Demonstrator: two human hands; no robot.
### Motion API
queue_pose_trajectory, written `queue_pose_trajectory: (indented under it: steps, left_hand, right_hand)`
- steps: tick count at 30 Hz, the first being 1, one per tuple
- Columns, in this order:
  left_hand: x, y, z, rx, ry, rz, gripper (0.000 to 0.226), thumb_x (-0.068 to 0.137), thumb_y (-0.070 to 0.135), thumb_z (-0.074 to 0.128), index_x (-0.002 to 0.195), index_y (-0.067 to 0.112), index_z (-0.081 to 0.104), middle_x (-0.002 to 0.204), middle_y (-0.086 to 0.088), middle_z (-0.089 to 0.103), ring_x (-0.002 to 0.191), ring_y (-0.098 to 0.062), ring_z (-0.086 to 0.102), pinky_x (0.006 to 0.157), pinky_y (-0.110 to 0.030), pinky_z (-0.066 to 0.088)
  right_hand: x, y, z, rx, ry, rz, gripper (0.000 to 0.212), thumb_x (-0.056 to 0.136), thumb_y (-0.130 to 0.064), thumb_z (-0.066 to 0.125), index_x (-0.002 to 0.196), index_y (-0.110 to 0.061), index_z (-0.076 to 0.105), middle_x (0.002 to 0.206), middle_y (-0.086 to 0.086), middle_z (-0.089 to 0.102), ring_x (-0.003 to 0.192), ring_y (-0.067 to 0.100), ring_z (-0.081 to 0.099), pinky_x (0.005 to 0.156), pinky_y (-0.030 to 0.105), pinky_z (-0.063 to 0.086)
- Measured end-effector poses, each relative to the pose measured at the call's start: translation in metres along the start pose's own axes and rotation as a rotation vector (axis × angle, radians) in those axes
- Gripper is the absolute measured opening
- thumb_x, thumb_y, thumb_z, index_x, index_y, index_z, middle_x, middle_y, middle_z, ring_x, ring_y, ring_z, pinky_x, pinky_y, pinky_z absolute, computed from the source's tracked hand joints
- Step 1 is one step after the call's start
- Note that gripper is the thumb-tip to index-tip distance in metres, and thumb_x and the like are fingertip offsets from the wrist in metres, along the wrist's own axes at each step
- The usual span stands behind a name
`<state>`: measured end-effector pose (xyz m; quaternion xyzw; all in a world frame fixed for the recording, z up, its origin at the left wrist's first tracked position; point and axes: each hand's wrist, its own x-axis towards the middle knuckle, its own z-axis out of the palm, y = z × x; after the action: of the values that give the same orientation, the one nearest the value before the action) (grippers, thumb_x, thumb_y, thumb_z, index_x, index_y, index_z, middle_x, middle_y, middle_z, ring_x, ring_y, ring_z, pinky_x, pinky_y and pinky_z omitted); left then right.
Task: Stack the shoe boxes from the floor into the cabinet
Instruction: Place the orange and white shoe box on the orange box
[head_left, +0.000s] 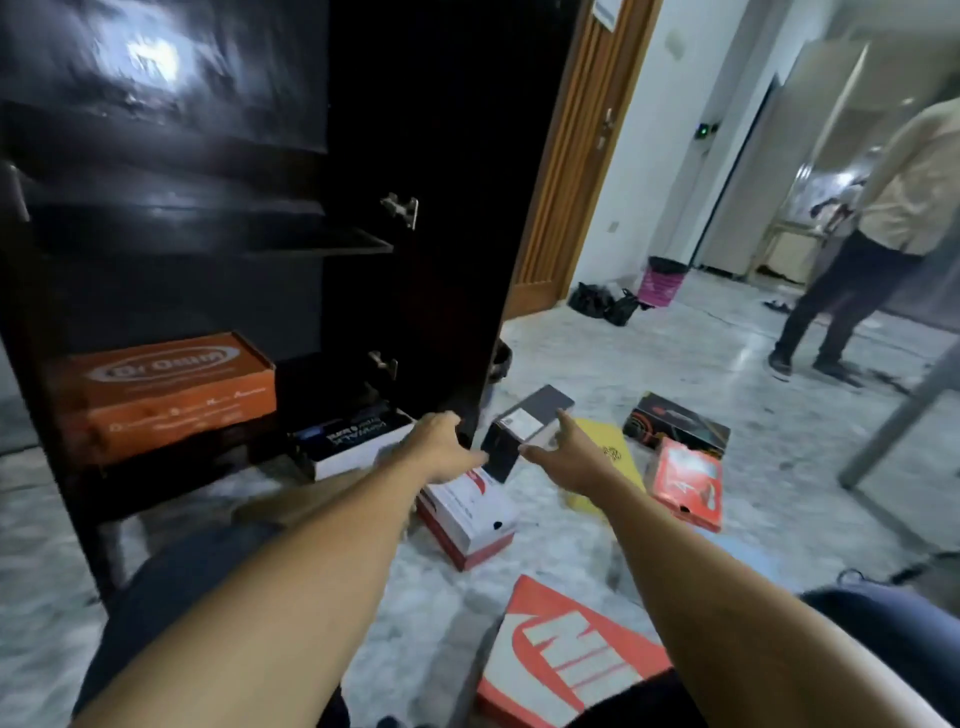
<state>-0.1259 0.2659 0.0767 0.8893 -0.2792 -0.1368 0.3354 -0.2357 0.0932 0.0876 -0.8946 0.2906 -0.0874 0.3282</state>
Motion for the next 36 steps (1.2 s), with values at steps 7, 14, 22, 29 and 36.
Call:
queue_pose_trajectory:
  steps: [7, 14, 22, 29, 36]
  left_hand:
    - [-0.002, 0.049, 0.088, 0.19, -0.239, 0.266, 0.078, 0.08, 0.054, 0.07, 0.141, 0.014, 0.045, 0.147, -0.008, 0.043, 0.129, -0.028, 0.049, 0.1, -0.041, 0.046]
    - [0.005, 0.068, 0.153, 0.302, -0.386, 0.38, 0.075, 0.083, 0.052, 0.066, 0.145, 0.017, 0.041, 0.151, -0.006, 0.039, 0.134, -0.026, 0.044, 0.102, -0.041, 0.045]
    - [-0.007, -0.005, 0.213, 0.388, -0.511, 0.263, 0.075, 0.078, 0.058, 0.065, 0.14, 0.021, 0.047, 0.145, -0.001, 0.046, 0.129, -0.021, 0.05, 0.1, -0.039, 0.047]
    - [-0.022, -0.026, 0.259, 0.421, -0.554, 0.118, 0.068, 0.07, 0.055, 0.066, 0.131, 0.03, 0.053, 0.135, 0.004, 0.055, 0.116, -0.022, 0.057, 0.09, -0.037, 0.052]
    - [-0.009, -0.076, 0.292, 0.393, -0.554, -0.062, 0.164, 0.019, 0.089, 0.074, 0.154, 0.029, 0.002, 0.162, -0.005, 0.009, 0.147, -0.029, 0.02, 0.112, -0.052, 0.034]
  right_hand:
    - [-0.054, 0.095, -0.005, 0.004, 0.068, 0.258, 0.094, 0.087, -0.038, 0.071, 0.157, -0.014, 0.012, 0.153, 0.012, 0.041, 0.131, 0.031, 0.048, 0.096, 0.034, 0.045]
    - [-0.103, 0.182, -0.018, 0.057, 0.157, 0.49, 0.094, 0.087, -0.038, 0.072, 0.156, -0.009, 0.016, 0.153, 0.014, 0.039, 0.137, 0.031, 0.042, 0.106, 0.034, 0.038]
    - [-0.155, 0.275, -0.012, 0.262, 0.229, 0.704, 0.066, 0.096, -0.013, 0.063, 0.15, -0.003, 0.026, 0.14, 0.013, 0.047, 0.133, 0.033, 0.045, 0.084, 0.016, 0.034]
    - [-0.186, 0.325, 0.017, 0.465, 0.287, 0.758, 0.092, 0.089, -0.023, 0.072, 0.155, -0.001, 0.012, 0.156, 0.015, 0.03, 0.14, 0.032, 0.035, 0.109, 0.038, 0.038]
    - [-0.201, 0.345, 0.054, 0.565, 0.098, 0.611, 0.091, 0.06, -0.026, 0.095, 0.128, -0.033, 0.035, 0.124, -0.013, 0.057, 0.096, -0.007, 0.057, 0.071, 0.006, 0.048]
